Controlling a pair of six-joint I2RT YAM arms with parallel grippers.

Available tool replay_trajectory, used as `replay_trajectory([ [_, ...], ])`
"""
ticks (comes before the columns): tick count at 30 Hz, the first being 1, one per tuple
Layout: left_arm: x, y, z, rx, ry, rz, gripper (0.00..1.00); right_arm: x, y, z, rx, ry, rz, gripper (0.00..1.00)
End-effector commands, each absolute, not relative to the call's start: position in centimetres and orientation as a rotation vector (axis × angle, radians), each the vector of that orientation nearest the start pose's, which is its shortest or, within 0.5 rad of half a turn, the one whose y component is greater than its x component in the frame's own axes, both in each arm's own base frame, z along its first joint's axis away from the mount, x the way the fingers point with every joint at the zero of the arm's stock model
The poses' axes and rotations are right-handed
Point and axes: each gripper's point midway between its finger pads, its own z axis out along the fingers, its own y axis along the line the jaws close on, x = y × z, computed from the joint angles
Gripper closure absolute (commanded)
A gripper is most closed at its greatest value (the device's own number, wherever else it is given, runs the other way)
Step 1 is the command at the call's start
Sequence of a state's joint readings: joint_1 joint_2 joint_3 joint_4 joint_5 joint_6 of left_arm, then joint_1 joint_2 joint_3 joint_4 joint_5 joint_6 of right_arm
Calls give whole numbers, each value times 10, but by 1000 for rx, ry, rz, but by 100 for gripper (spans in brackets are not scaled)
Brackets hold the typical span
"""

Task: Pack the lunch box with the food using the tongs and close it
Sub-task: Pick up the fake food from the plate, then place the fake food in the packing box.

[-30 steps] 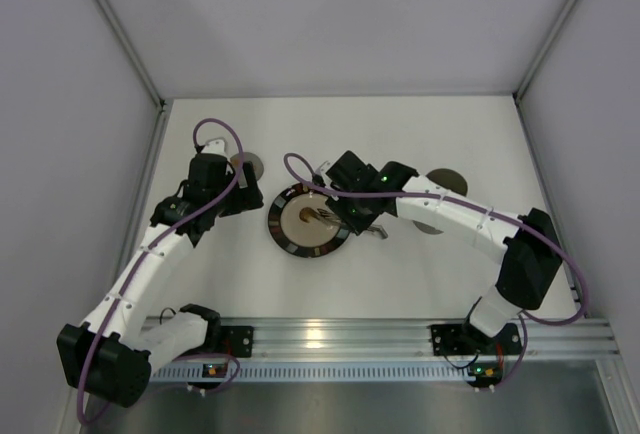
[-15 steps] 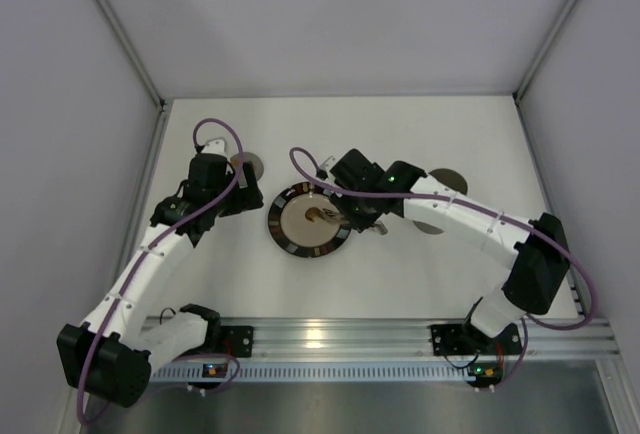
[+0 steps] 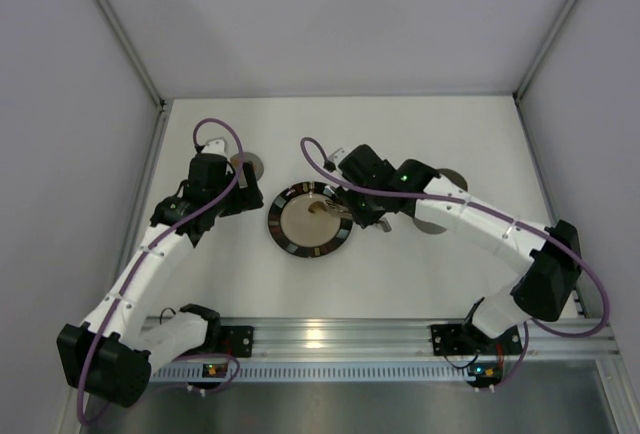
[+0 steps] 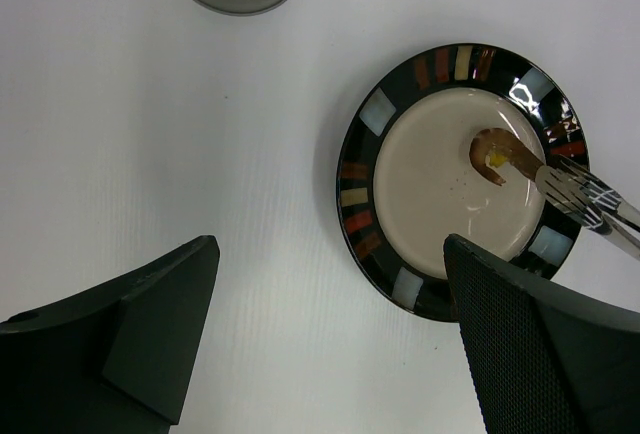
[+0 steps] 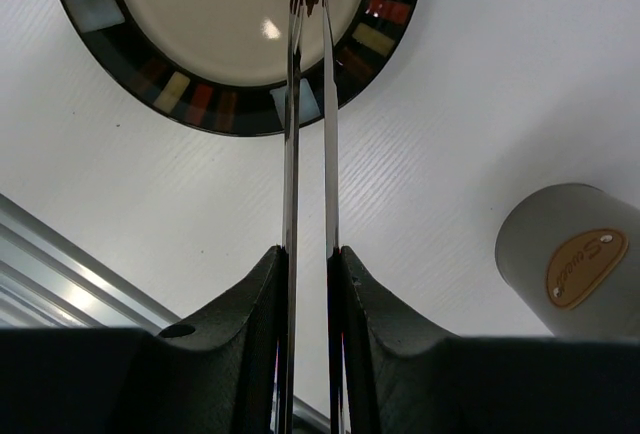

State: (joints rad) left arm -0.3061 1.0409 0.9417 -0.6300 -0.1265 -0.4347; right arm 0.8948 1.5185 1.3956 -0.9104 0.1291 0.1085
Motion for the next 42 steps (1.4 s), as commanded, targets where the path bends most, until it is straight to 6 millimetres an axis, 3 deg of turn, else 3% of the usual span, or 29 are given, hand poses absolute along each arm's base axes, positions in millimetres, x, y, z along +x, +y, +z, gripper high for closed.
replay_trajectory([
  [1, 292, -86, 189, -201, 2252, -253, 1, 240, 256, 208, -857, 2354, 242, 85],
  [9, 292, -86, 189, -201, 2250, -254, 1, 240, 249, 219, -815, 2343, 237, 88],
  [15, 292, -86, 188, -203, 2254, -253, 1, 242, 231, 236, -733, 2334, 236, 91],
  [29, 293, -89, 186, -195, 2264, -267, 1, 226, 142, 285, -405, 2324, 175, 93],
  [42, 293, -93, 187, -188, 2263, -288, 1, 183, 67, 308, -140, 2332, 45, 91],
])
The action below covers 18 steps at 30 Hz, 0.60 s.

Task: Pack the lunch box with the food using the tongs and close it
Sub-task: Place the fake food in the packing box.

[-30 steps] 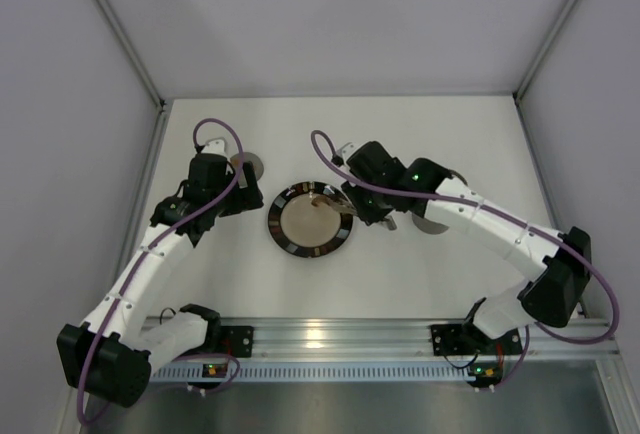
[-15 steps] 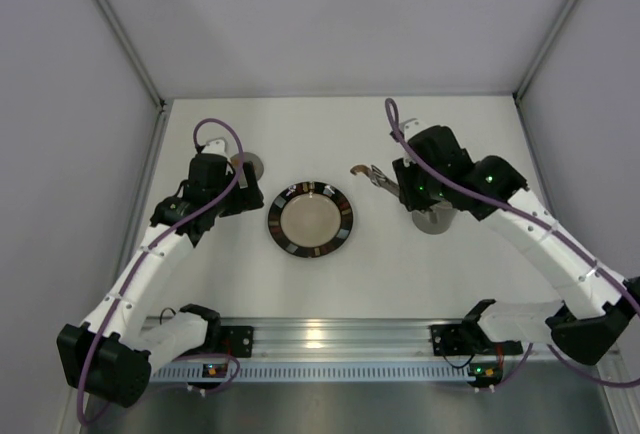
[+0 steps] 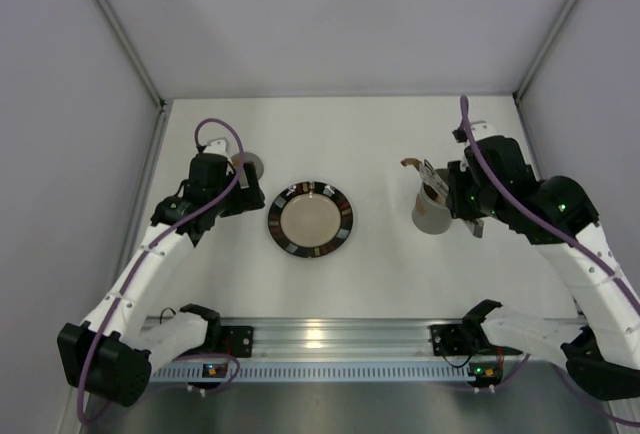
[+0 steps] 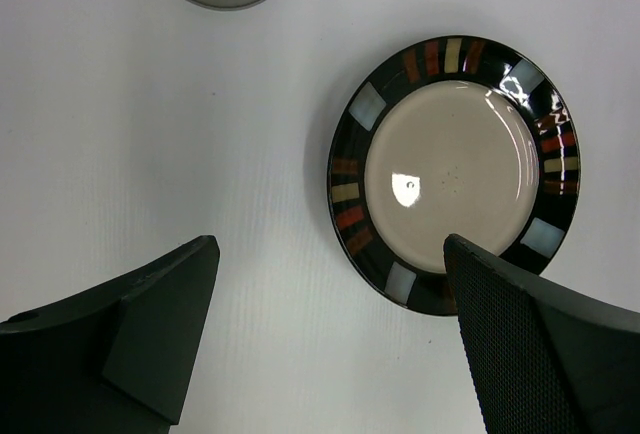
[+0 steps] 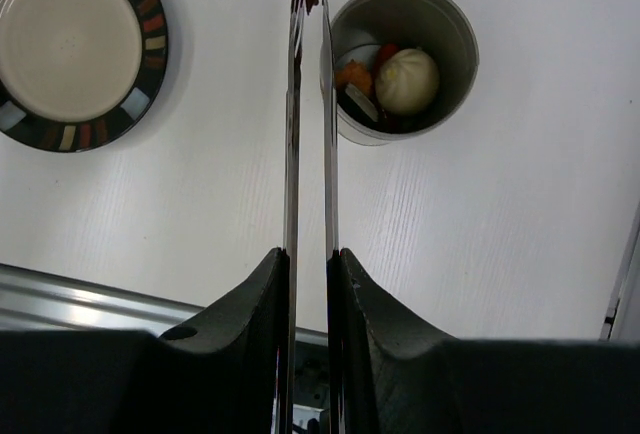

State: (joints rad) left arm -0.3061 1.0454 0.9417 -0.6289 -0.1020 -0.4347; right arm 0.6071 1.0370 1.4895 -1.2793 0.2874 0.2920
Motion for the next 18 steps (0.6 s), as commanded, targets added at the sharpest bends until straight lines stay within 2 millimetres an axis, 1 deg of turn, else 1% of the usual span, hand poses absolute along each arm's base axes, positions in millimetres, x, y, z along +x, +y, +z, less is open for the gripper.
replay_trajectory([
  [1, 293, -93, 187, -187, 2264, -290, 1, 180, 64, 308, -130, 2332, 40, 91],
  [6, 293, -94, 186, -184, 2265, -297, 1, 167, 52, 306, -77, 2334, 24, 91],
  [9, 293, -94, 188, -184, 2261, -298, 1, 161, 46, 302, -63, 2347, 10, 90],
  [18, 293, -94, 188, -183, 2261, -300, 1, 144, 34, 292, -17, 2374, -14, 89],
])
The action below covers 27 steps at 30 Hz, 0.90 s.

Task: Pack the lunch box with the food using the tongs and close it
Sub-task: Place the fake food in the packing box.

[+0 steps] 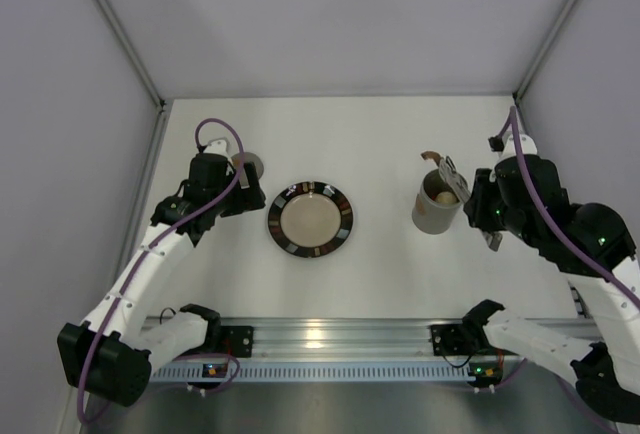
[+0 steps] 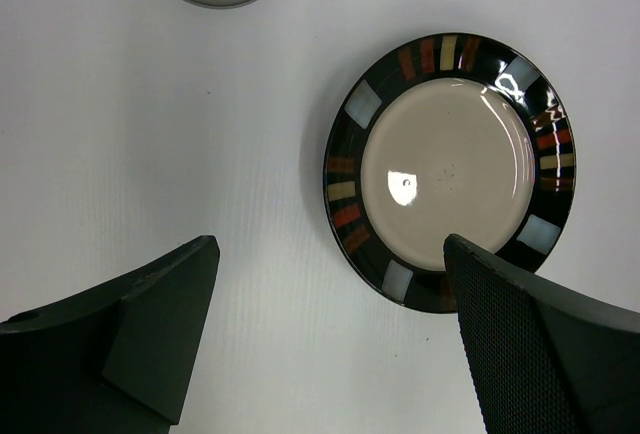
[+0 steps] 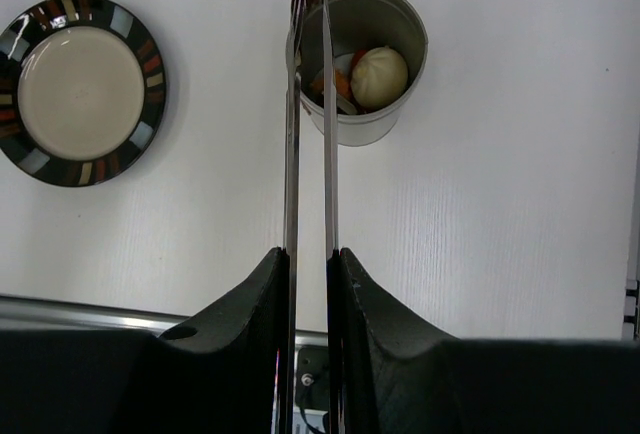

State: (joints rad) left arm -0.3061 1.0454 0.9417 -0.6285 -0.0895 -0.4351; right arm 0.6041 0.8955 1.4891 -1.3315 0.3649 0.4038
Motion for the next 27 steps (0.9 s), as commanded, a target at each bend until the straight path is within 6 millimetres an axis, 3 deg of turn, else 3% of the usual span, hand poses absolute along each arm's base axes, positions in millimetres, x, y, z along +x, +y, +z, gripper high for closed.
replay_trajectory([
  [1, 293, -94, 188, -185, 2259, -300, 1, 143, 34, 291, -13, 2376, -8, 88],
  [27, 292, -98, 187, -175, 2267, -324, 1, 127, 30, 265, 70, 2408, 32, 85],
])
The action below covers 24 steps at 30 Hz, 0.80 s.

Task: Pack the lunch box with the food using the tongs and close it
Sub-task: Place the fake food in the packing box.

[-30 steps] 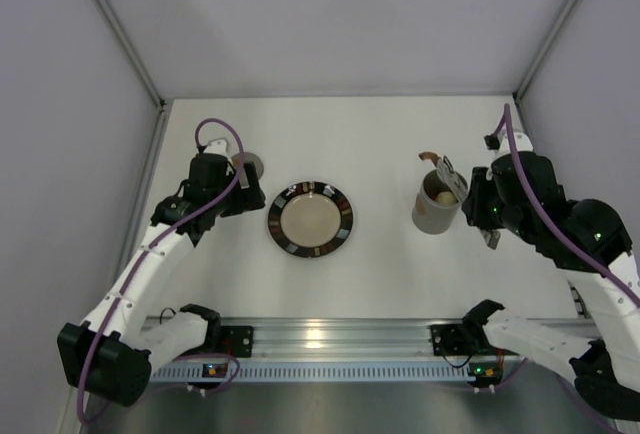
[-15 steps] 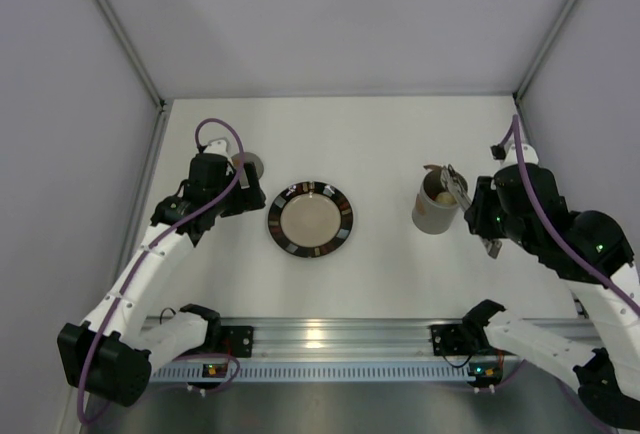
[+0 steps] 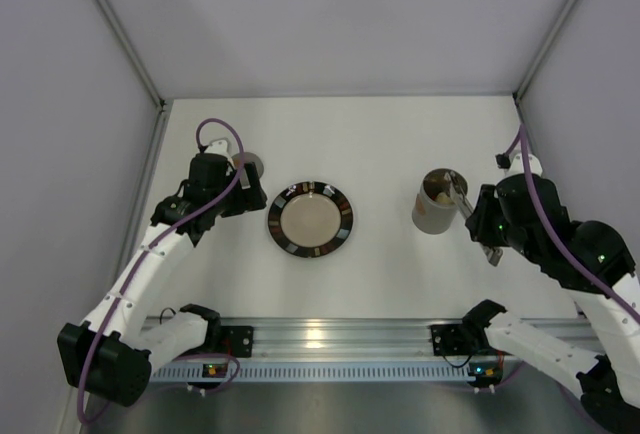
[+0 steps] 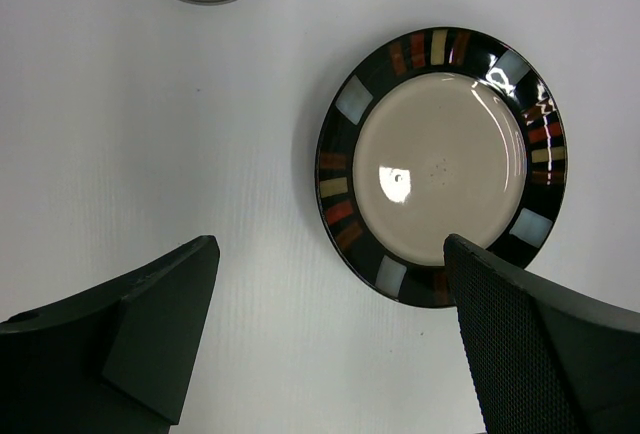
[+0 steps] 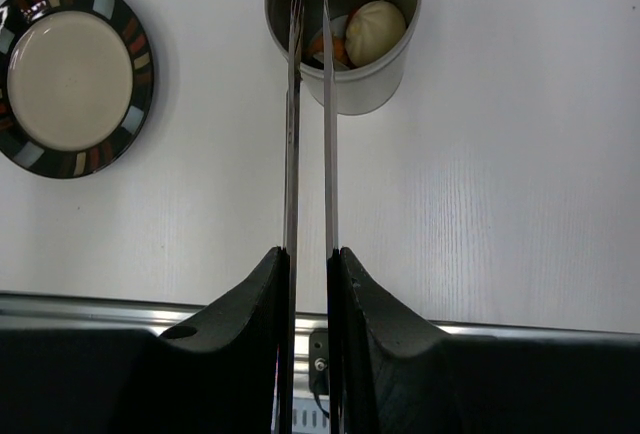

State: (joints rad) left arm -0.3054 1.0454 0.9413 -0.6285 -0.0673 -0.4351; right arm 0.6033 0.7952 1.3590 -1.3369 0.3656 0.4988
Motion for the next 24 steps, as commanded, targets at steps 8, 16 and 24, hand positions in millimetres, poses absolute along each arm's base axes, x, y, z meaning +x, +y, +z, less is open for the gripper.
replay_trajectory([
  [8, 292, -99, 186, -175, 2269, -326, 1, 126, 30, 265, 75, 2405, 34, 82],
  [16, 292, -98, 185, -175, 2271, -325, 1, 126, 30, 265, 75, 2406, 33, 76],
  [24, 292, -98, 186, -175, 2269, -324, 1, 126, 30, 266, 72, 2403, 35, 68],
])
